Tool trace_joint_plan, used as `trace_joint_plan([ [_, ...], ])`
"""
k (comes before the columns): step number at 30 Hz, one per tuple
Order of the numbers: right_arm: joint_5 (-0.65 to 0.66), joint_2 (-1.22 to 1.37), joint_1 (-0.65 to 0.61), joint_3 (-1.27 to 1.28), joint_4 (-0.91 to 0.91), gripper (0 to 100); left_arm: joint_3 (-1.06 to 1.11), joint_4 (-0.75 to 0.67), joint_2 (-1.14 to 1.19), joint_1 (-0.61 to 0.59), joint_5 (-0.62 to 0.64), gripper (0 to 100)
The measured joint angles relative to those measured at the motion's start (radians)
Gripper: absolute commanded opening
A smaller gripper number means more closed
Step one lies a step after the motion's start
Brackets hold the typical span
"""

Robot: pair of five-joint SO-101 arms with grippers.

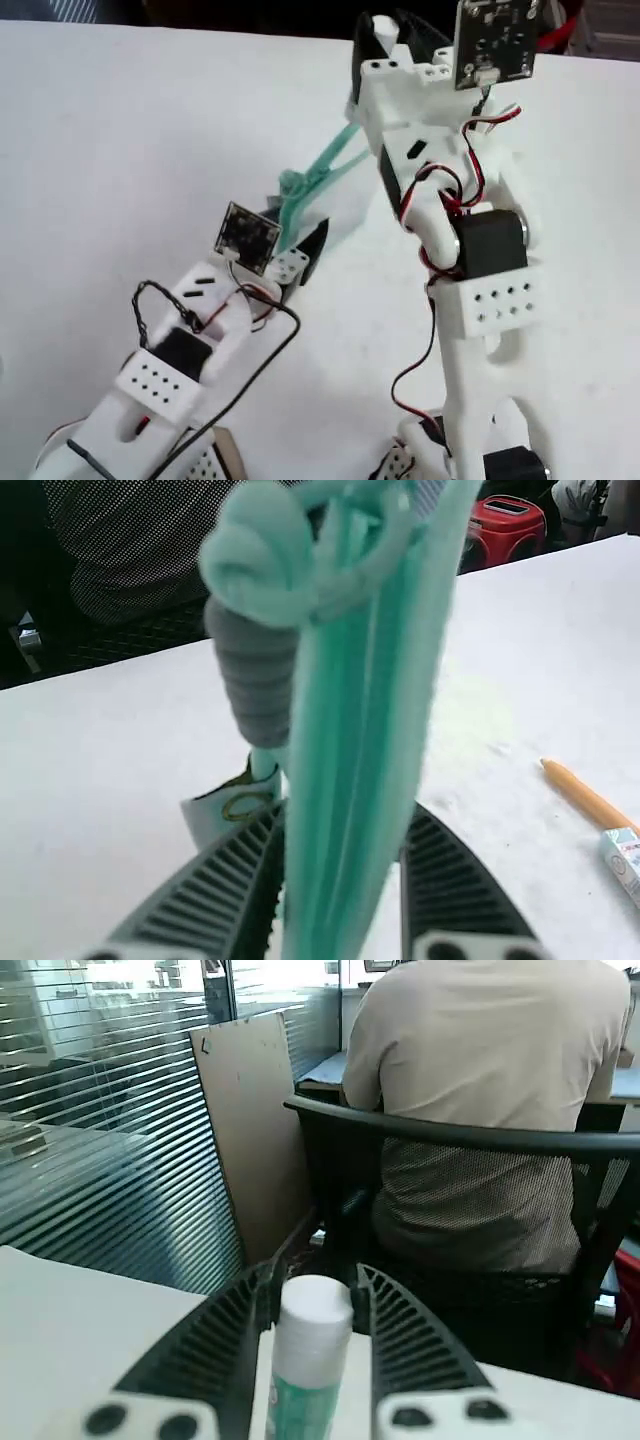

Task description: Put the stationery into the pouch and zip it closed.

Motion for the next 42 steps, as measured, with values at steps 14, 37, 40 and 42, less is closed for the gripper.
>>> trace_joint_plan([
  [14, 0.078, -0.209, 0.003, 0.236, -0.058, 1.8, 0.0, 0.0, 0.0, 0.003, 0.0, 17],
  [37, 0.078, -0.152, -0.072, 0.31, 0.103, 10.8, 0.0, 0.0, 0.0, 0.0, 0.0, 17],
  [40, 0.078, -0.15, -0.101, 0.29, 0.157, 27.6, 0.0, 0.0, 0.0, 0.0, 0.0, 17],
  [42, 0.078, -0.15, -0.109, 0.275, 0.183, 29.1, 0.0, 0.0, 0.0, 0.0, 0.0, 17],
])
